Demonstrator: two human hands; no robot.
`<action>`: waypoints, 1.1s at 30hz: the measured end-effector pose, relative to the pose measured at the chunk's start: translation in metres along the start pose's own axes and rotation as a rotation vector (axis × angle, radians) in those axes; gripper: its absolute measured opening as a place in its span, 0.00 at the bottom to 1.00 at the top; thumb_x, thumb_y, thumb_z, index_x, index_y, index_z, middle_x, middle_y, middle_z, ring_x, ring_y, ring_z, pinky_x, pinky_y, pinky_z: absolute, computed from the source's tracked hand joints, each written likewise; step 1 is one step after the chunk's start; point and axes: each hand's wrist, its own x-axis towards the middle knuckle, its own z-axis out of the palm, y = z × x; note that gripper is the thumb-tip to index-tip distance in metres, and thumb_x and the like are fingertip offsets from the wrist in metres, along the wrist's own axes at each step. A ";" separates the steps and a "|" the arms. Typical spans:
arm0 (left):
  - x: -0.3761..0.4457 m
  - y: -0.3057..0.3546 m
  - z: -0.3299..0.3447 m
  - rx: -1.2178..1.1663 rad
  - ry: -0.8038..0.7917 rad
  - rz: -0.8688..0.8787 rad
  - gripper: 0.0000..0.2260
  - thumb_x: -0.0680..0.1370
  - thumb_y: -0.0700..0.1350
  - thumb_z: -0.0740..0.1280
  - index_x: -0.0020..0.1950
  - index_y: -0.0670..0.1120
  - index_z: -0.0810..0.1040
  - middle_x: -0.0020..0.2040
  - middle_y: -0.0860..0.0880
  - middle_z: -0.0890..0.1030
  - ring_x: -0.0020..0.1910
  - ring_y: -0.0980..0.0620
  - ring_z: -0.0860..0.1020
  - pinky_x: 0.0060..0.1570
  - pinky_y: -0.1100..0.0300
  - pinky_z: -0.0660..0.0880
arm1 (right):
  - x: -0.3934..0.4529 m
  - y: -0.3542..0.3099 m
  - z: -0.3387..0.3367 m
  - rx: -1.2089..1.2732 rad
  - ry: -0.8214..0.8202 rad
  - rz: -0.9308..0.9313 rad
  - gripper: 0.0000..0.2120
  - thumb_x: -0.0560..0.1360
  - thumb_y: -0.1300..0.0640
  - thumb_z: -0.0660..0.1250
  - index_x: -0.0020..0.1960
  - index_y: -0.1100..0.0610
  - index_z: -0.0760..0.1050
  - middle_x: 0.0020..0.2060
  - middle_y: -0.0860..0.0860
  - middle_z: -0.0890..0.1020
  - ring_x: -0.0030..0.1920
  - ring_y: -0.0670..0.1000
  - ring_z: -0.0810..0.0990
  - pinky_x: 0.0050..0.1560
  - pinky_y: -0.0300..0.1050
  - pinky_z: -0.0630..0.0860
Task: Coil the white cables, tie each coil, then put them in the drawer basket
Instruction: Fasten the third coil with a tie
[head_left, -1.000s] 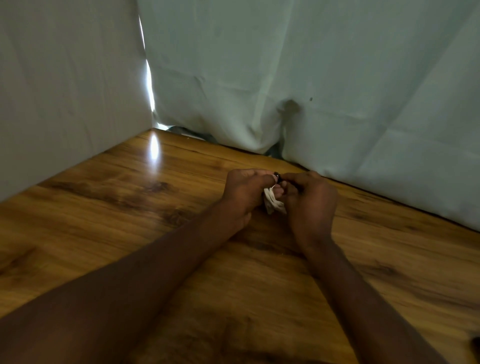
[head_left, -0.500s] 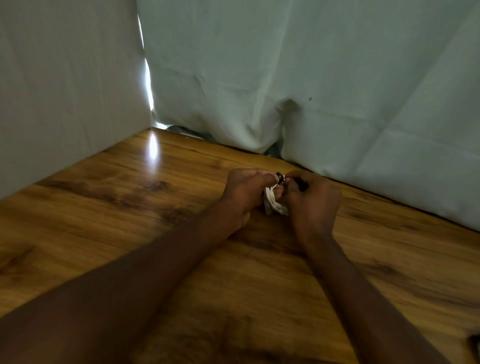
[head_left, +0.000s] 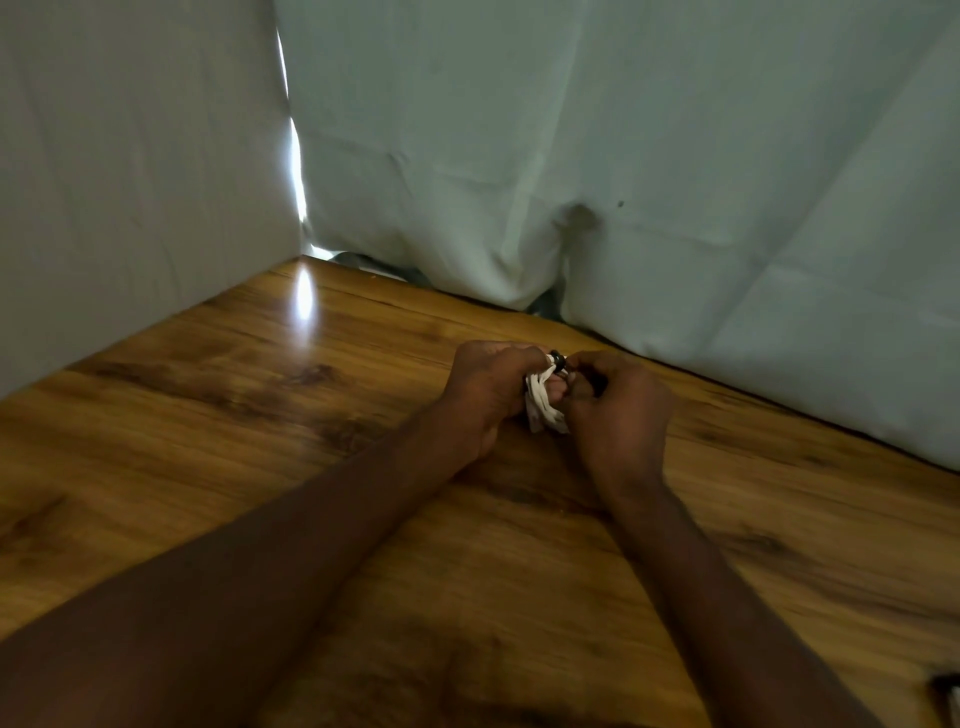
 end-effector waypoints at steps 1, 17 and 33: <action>0.000 0.000 0.000 -0.010 -0.003 -0.001 0.09 0.78 0.32 0.69 0.55 0.29 0.82 0.41 0.35 0.84 0.30 0.47 0.83 0.29 0.60 0.80 | 0.000 0.000 0.000 0.018 0.006 0.020 0.10 0.71 0.57 0.76 0.51 0.51 0.88 0.44 0.49 0.87 0.43 0.47 0.84 0.48 0.45 0.78; -0.001 -0.004 -0.001 0.148 -0.122 0.088 0.08 0.78 0.31 0.68 0.56 0.30 0.81 0.43 0.36 0.86 0.34 0.50 0.85 0.35 0.60 0.83 | 0.004 -0.009 -0.015 0.005 0.090 0.102 0.07 0.72 0.62 0.73 0.46 0.53 0.87 0.38 0.50 0.86 0.39 0.48 0.82 0.44 0.41 0.73; 0.008 -0.015 0.001 0.266 -0.057 0.180 0.07 0.77 0.36 0.72 0.52 0.36 0.85 0.47 0.37 0.87 0.50 0.39 0.86 0.54 0.43 0.83 | 0.006 -0.003 -0.011 -0.084 0.027 0.046 0.04 0.70 0.57 0.70 0.39 0.52 0.84 0.32 0.47 0.84 0.35 0.48 0.82 0.42 0.50 0.79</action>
